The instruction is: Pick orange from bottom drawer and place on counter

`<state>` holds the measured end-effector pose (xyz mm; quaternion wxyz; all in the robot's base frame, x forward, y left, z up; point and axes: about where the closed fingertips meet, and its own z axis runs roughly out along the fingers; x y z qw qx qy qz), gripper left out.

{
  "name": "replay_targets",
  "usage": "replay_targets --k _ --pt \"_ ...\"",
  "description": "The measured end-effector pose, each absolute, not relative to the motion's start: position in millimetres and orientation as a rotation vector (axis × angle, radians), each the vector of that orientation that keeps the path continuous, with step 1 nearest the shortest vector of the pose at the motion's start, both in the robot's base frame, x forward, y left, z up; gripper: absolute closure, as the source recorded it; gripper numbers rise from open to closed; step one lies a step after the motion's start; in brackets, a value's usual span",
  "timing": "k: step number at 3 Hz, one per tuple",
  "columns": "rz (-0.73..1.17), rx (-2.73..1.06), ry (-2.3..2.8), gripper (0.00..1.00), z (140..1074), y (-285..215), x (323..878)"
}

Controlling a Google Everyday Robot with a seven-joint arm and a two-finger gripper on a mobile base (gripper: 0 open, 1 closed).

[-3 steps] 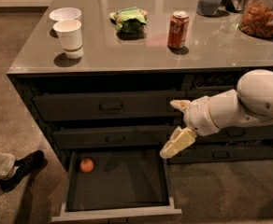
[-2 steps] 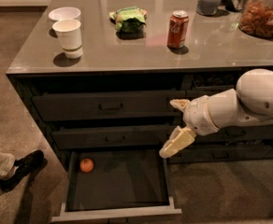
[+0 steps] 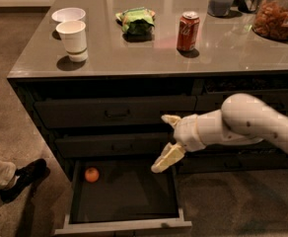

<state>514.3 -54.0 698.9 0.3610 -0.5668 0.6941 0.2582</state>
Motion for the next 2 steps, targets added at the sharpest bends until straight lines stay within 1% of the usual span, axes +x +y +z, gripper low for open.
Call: replay_targets --k 2 --pt "0.855 -1.420 1.684 0.00 548.3 52.4 527.5"
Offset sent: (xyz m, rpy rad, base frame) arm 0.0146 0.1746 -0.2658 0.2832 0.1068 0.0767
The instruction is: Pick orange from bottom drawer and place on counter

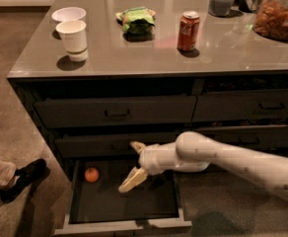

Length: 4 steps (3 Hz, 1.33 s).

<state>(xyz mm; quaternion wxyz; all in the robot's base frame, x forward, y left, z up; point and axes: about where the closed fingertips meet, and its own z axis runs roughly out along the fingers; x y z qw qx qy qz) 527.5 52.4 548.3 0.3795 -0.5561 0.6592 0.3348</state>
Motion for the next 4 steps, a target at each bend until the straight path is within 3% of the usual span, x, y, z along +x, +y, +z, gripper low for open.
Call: replay_targets --k 3,4 --pt "1.031 -1.311 1.796 0.00 383.6 240.4 525.6" --pt "1.031 -1.311 1.796 0.00 383.6 240.4 525.6"
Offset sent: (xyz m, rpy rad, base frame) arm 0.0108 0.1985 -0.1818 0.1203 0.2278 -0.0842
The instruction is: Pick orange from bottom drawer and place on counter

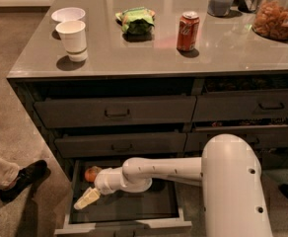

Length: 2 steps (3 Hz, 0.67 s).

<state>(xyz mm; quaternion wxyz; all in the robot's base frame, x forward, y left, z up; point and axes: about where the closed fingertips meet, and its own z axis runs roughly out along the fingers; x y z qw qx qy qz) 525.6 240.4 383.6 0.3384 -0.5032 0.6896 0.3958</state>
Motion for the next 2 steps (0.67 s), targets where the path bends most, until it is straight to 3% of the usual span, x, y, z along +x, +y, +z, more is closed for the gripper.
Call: replay_targets --k 2 --pt "0.956 -1.259 1.808 0.00 357.5 240.8 556.4"
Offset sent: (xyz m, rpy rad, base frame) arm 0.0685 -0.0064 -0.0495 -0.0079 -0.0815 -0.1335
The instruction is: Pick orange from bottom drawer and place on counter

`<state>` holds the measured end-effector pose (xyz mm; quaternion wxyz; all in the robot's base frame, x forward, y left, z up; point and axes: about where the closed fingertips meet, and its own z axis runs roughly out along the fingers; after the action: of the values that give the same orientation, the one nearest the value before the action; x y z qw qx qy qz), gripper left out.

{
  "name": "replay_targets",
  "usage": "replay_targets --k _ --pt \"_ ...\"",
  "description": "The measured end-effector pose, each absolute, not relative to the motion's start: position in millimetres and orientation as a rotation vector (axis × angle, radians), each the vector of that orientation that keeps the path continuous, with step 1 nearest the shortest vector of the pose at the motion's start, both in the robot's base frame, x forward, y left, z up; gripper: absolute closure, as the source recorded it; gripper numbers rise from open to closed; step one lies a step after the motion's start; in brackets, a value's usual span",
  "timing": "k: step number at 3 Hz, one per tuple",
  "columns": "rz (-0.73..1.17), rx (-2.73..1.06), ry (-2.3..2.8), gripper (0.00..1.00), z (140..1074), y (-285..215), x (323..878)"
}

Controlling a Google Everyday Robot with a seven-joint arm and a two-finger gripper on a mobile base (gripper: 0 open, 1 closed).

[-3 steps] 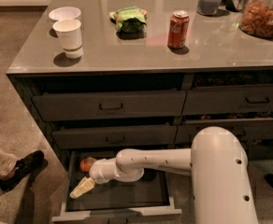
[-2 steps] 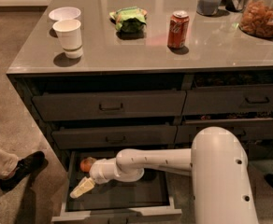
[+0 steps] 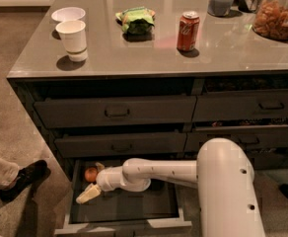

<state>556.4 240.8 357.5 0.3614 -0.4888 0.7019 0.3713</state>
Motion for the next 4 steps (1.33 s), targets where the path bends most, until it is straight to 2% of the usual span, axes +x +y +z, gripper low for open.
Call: replay_targets --k 4 --pt "0.929 -1.243 1.878 0.00 214.5 217.7 680.4"
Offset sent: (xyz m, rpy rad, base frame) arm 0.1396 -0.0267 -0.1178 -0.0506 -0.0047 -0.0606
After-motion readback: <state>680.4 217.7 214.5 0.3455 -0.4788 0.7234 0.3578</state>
